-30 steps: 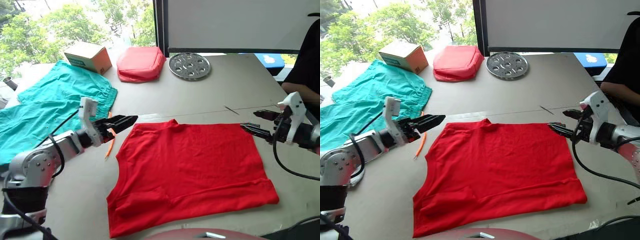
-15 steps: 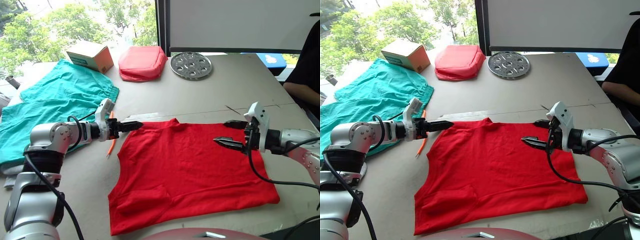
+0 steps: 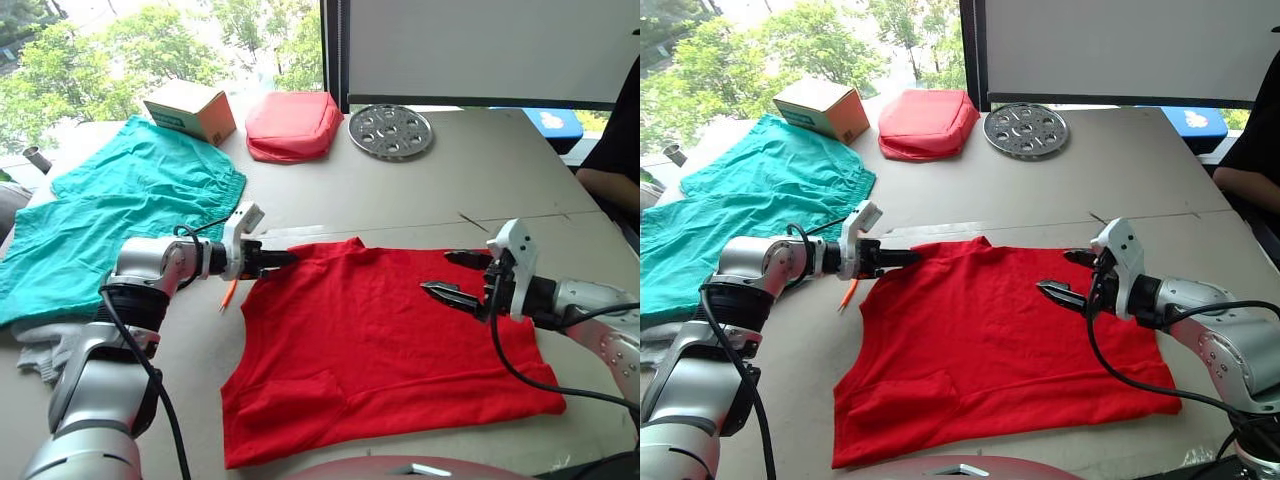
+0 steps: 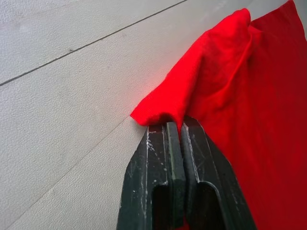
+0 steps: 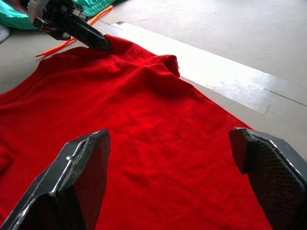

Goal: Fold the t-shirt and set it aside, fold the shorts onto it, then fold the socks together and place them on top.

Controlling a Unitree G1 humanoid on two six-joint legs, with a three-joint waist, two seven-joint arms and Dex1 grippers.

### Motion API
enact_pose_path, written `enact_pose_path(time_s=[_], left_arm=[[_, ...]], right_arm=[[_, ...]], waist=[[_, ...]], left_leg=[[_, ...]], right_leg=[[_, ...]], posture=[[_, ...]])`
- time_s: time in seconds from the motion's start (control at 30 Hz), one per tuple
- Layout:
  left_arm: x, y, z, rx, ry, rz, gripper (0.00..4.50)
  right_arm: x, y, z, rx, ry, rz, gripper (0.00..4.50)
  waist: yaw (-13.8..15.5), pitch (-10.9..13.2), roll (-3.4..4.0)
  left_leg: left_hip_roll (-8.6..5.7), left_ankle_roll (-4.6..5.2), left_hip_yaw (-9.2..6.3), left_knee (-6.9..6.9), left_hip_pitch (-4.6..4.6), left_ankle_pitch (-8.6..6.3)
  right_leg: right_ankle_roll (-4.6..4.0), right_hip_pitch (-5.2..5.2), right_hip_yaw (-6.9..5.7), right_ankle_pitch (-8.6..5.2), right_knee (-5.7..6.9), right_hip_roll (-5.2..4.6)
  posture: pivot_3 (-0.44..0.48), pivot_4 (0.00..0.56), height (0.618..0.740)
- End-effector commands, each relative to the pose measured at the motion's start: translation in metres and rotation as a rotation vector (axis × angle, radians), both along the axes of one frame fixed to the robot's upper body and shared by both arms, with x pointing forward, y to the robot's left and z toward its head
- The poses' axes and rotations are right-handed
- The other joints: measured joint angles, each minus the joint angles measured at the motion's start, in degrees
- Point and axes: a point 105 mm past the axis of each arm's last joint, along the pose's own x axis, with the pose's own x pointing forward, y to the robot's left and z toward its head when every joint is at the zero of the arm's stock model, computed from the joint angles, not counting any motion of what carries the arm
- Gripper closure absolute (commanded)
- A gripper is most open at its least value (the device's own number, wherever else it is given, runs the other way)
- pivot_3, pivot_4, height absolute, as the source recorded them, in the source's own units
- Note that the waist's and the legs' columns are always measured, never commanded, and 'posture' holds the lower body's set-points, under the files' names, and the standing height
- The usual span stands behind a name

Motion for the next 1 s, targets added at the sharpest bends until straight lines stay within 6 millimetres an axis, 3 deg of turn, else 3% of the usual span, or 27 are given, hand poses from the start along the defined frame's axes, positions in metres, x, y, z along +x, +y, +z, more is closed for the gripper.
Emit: enact_pose_path(time_s=[0.03,0.13,0.17,0.23,0.27,0.4,0.53,0.6,0.7,0.8,1.0], left_arm=[[0.013,-0.003,0.038,-0.088,-0.207,-0.006,4.46],[0.016,-0.004,0.074,-0.039,-0.613,-0.063,4.46],[0.009,-0.005,0.084,-0.014,-0.774,-0.109,4.46],[-0.005,-0.005,0.088,0.04,-0.945,-0.186,4.46],[-0.015,-0.004,0.077,0.086,-0.964,-0.242,4.46],[-0.046,0.013,0.013,0.253,-0.828,-0.333,4.46],[-0.048,0.028,-0.006,0.301,-0.736,-0.253,4.46],[-0.048,0.029,-0.004,0.284,-0.734,-0.246,4.46],[-0.03,0.045,0.021,-0.014,-0.475,0.021,3.36],[-0.029,0.046,0.031,-0.139,-0.272,0.062,1.96],[-0.033,0.034,0.037,-0.212,0.059,0.058,1.96]], right_arm=[[-0.002,0.005,0.01,0.006,-0.058,0.004,0.3],[-0.005,0.009,0.01,0.019,-0.06,0.005,0.3],[-0.006,0.009,0.009,0.021,-0.06,0.006,0.3],[-0.007,0.01,0.009,0.02,-0.059,0.008,0.3],[-0.008,0.01,0.008,0.019,-0.058,0.008,0.3],[-0.008,0.007,0.005,0.011,-0.047,0.01,0.3],[-0.008,0.007,0.0,-0.014,-0.036,0.022,0.3],[-0.009,0.007,-0.001,-0.025,-0.035,0.028,0.3],[-0.007,0.005,0.0,-0.028,-0.036,0.027,0.3],[-0.006,0.005,0.0,-0.027,-0.037,0.027,0.3],[-0.008,0.005,-0.001,-0.033,-0.033,0.024,0.3]], waist=[[0.0,0.1,-0.12],[-0.3,0.1,-0.15],[-0.4,0.1,-0.14],[-0.8,0.1,-0.08],[-1.0,0.1,-0.06],[-1.5,0.0,0.1],[-0.7,0.1,0.09],[-0.3,0.1,0.11],[-0.3,0.1,-0.01],[-0.7,0.1,-0.06],[-1.4,0.1,-0.11]], left_leg=[[0.0,0.0,0.0,0.01,-0.02,0.0],[0.05,0.0,-0.23,0.02,0.0,0.0],[0.05,-0.01,-0.31,0.01,0.0,0.0],[0.06,-0.02,-0.32,-0.04,0.01,0.01],[0.06,-0.01,-0.31,-0.05,0.03,0.01],[0.08,0.01,-0.1,-0.13,0.16,-0.01],[0.33,0.04,-0.24,-0.03,0.03,-0.03],[0.34,0.03,-0.32,0.05,0.05,-0.03],[0.35,0.03,-0.34,0.11,0.0,-0.03],[0.3,0.04,-0.47,0.2,-0.03,-0.03],[0.04,0.05,-0.51,0.19,0.03,-0.04]], right_leg=[[0.0,-0.02,0.0,0.0,0.0,0.0],[0.0,-0.03,0.01,0.01,0.0,0.0],[0.0,-0.03,0.01,0.01,-0.01,0.0],[-0.03,-0.03,0.02,0.01,-0.06,-0.01],[-0.03,-0.02,0.03,0.01,-0.05,-0.02],[-0.04,-0.02,0.15,0.02,-0.09,-0.05],[-0.02,-0.07,-0.03,0.01,-0.09,-0.04],[-0.02,-0.03,-0.1,0.01,-0.08,-0.04],[-0.01,-0.04,-0.11,0.01,-0.04,-0.04],[0.12,-0.01,-0.2,0.05,0.04,0.1],[0.41,-0.01,-0.1,0.01,0.37,0.06]], posture=[[0.0,0.15,0.74],[0.0,0.15,0.74],[0.0,0.15,0.74],[0.0,0.15,0.74],[0.0,0.15,0.74],[0.0,0.15,0.74],[0.0,0.15,0.74],[0.0,0.15,0.74],[0.0,0.15,0.74],[0.0,0.15,0.74],[0.0,0.15,0.74]])
